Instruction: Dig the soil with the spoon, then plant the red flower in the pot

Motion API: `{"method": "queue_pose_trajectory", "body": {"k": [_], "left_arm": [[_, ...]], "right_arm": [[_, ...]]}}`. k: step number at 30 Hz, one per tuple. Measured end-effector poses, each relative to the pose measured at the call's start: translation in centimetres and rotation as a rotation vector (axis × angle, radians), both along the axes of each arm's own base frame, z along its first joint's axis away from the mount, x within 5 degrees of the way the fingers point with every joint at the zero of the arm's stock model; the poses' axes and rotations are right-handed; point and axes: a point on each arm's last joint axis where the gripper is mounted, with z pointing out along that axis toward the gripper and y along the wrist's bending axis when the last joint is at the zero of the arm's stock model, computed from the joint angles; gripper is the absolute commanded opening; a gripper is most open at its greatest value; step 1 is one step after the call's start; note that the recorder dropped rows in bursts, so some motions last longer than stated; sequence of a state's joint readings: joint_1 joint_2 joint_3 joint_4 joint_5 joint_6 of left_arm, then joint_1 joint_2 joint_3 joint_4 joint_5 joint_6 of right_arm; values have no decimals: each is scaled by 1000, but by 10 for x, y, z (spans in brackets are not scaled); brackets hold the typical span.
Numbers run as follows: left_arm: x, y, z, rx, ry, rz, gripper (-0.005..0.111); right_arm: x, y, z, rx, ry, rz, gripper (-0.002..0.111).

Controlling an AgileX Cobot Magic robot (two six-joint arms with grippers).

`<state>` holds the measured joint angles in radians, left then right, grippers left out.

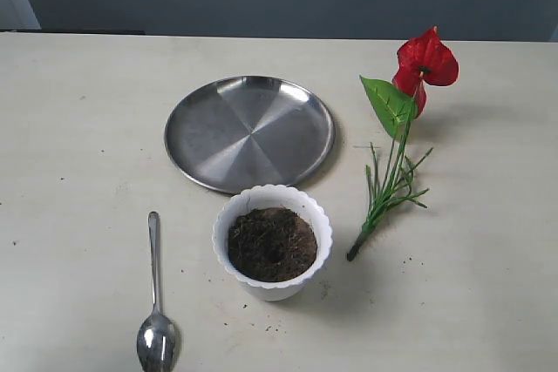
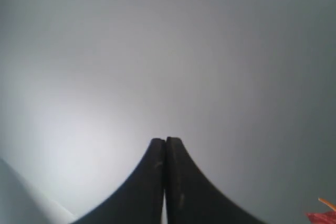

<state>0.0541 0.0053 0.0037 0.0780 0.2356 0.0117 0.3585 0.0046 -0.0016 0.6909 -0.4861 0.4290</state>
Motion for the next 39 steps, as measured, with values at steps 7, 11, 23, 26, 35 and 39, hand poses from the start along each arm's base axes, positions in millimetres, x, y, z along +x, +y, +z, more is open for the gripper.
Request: {"method": "queue_pose_trajectory", "body": {"k": [7, 11, 23, 26, 35, 39], "left_arm": [[0, 0, 0, 0, 0, 0, 0], [0, 0, 0, 0, 0, 0, 0], [0, 0, 0, 0, 0, 0, 0], [0, 0, 0, 0, 0, 0, 0], [0, 0, 0, 0, 0, 0, 0], [0, 0, 0, 0, 0, 0, 0]], "right_arm": [[0, 0, 0, 61, 2, 28, -1], [-4, -9, 7, 109, -97, -52, -1], [-5, 8, 53, -208, -150, -31, -1], [10, 27, 82, -480, -10, 64, -1], [82, 97, 130, -1114, 421, 537, -1], [90, 140, 131, -1215, 361, 777, -1]]}}
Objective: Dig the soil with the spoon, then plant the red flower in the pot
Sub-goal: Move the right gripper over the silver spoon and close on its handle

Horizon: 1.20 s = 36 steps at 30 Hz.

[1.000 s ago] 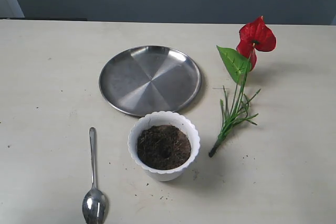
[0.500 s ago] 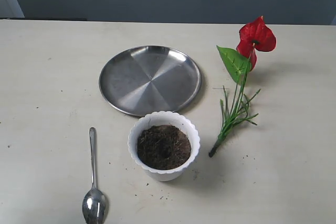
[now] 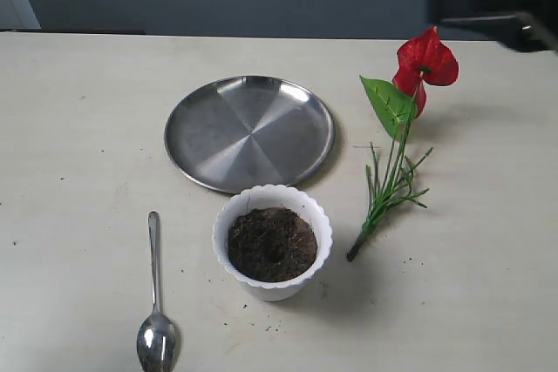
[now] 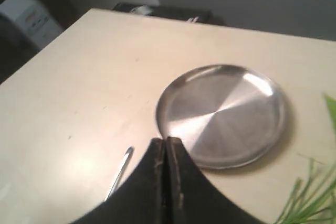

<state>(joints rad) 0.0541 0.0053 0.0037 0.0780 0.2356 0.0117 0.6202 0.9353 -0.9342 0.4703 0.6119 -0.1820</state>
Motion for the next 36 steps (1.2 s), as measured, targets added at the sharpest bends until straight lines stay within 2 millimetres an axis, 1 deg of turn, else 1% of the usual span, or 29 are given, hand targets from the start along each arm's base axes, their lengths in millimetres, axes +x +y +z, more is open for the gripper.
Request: {"method": "queue_pose_trajectory", "body": {"k": [2, 4, 5, 8, 11, 14, 17, 18, 21, 26, 28, 29, 32, 34, 36], "left_arm": [[0, 0, 0, 0, 0, 0, 0], [0, 0, 0, 0, 0, 0, 0], [0, 0, 0, 0, 0, 0, 0], [0, 0, 0, 0, 0, 0, 0], [0, 0, 0, 0, 0, 0, 0], [0, 0, 0, 0, 0, 0, 0], [0, 0, 0, 0, 0, 0, 0], [0, 0, 0, 0, 0, 0, 0], [0, 0, 0, 0, 0, 0, 0], [0, 0, 0, 0, 0, 0, 0], [0, 0, 0, 0, 0, 0, 0], [0, 0, 0, 0, 0, 0, 0], [0, 0, 0, 0, 0, 0, 0], [0, 0, 0, 0, 0, 0, 0], [0, 0, 0, 0, 0, 0, 0]], "right_arm": [[4, 24, -7, -48, 48, 90, -1], [6, 47, -19, -108, 90, 161, -1], [7, 62, -27, -151, 117, 196, -1], [0, 101, -44, -263, 136, 296, -1], [-11, 139, -52, -356, 110, 354, -1], [-21, 175, -60, -455, 93, 349, -1], [-25, 208, -74, -566, 76, 329, -1], [-25, 219, -76, -577, 64, 329, -1], [-22, 252, -94, -608, 70, 328, -1], [-11, 291, -126, -672, 95, 316, 0], [-8, 302, -133, -687, 104, 310, 5], [-6, 307, -138, -692, 108, 307, 11], [-3, 320, -147, -698, 111, 304, 33], [-1, 327, -155, -708, 116, 303, 43], [1, 332, -162, -720, 129, 293, 48]]}}
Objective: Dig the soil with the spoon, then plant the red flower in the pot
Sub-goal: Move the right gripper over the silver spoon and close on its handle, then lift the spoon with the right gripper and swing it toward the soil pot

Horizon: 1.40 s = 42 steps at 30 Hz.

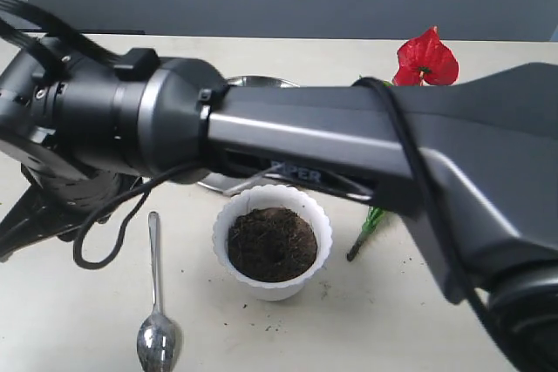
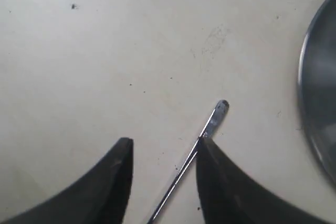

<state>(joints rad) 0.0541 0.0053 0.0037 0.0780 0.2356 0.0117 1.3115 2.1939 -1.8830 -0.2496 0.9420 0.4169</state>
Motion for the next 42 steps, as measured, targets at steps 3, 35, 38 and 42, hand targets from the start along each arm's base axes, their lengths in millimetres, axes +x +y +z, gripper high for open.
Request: {"method": "queue_pose_trajectory", "body": {"k": [3, 35, 38, 42], "left_arm": [[0, 0, 0, 0, 0, 0, 0], [0, 0, 0, 0, 0, 0, 0], [0, 0, 0, 0, 0, 0, 0], [0, 0, 0, 0, 0, 0, 0]], "right_arm": [[1, 1, -15, -48, 21, -31, 47], [8, 2, -90, -174, 41, -275, 47], [8, 2, -90, -159, 51, -319, 47], [10, 3, -97, -154, 89, -364, 44]]}}
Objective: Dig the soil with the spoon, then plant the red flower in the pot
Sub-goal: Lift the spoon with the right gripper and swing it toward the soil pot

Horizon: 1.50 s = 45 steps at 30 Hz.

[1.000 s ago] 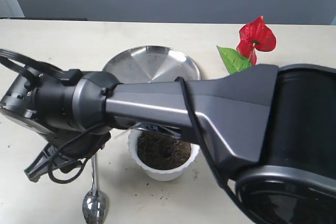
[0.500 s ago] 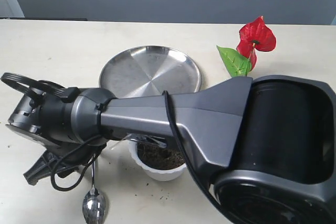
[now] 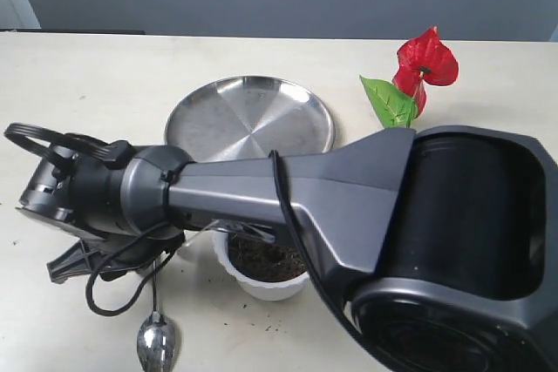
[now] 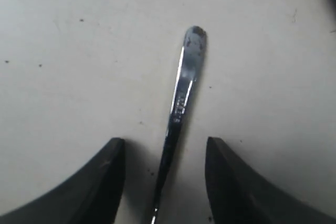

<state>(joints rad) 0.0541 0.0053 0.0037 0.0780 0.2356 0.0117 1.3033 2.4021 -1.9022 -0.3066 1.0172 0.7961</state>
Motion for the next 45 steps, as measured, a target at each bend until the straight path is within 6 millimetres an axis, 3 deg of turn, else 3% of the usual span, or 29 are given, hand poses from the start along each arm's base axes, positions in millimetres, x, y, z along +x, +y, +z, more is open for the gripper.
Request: {"method": "queue_pose_trajectory", "body": {"k": [1, 3, 4, 17, 27, 34, 40, 45], "left_arm": [[0, 0, 0, 0, 0, 0, 0], [0, 0, 0, 0, 0, 0, 0], [0, 0, 0, 0, 0, 0, 0], [0, 0, 0, 0, 0, 0, 0], [0, 0, 0, 0, 0, 0, 0], [0, 0, 0, 0, 0, 0, 0], [0, 0, 0, 0, 0, 0, 0], [0, 0, 0, 0, 0, 0, 0]], "right_arm": [[2, -1, -2, 2, 17, -15, 39], [2, 0, -2, 13, 33, -14, 17], [2, 0, -2, 17, 34, -12, -1], [7, 2, 4, 35, -36, 30, 0], [11, 6, 81, 261, -177, 92, 0], [14, -3, 132, 340, -335, 70, 0], [10, -23, 190, 384, -489, 65, 0], [8, -51, 231, 398, -601, 61, 0]]}}
